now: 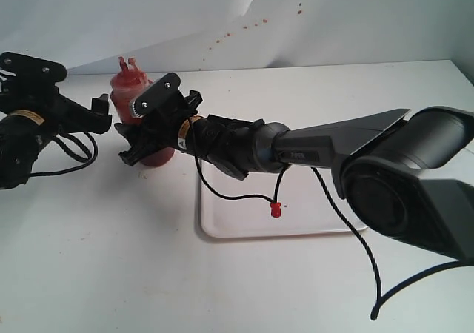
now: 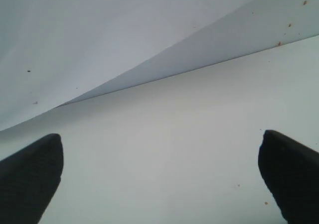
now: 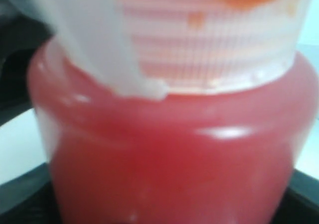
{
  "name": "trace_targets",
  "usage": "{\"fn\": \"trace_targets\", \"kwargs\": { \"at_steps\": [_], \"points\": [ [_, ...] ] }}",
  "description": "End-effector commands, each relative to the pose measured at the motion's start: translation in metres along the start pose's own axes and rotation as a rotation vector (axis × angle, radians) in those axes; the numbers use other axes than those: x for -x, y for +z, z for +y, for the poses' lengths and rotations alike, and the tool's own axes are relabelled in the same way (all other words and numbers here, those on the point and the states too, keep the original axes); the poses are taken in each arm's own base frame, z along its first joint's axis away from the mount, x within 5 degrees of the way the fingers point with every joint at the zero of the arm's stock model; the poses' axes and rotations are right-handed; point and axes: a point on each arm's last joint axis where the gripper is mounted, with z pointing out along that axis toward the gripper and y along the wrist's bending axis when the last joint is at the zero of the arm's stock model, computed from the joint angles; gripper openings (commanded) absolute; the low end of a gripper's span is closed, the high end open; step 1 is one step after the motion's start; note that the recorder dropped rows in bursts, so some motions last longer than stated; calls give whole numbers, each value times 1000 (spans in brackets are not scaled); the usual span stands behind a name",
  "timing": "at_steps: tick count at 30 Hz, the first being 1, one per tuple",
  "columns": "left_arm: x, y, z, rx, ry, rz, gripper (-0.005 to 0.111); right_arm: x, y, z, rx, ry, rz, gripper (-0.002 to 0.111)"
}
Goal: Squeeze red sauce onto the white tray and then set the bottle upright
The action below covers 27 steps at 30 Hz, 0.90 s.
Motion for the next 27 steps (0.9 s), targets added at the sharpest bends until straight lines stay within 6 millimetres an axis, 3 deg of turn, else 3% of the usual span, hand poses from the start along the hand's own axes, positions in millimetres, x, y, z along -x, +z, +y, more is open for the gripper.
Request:
{"fn": "trace_targets", "kwargs": {
  "at_steps": [1,4,6,7,11,14,18,25,27],
  "points": [
    [2,-2,1,24,-28,0,105,14,-1,-3,-11,8,-43,35],
    [4,-3,1,23,-3,0,105,17,-1,-7,-51,95,-75,80],
    [7,-5,3,35,-6,0,105,20,-2,-10,-74,143,-105,102],
    [9,-6,5,43,-5,0,105,22,-2,-10,-76,145,-115,105],
    [19,-13,12,91,5,-6,105,36,-5,-11,-76,142,-144,105],
    [28,-19,19,143,-2,-3,105,58,-11,-15,-82,136,-175,105],
    [38,-27,24,163,-23,-7,105,98,-25,-18,-60,197,-244,105],
    [40,-28,24,158,-32,-6,105,168,-58,-21,-20,152,-308,104],
    [40,-29,25,164,-41,-3,104,194,-76,-28,-73,142,-256,94]
  ]
}}
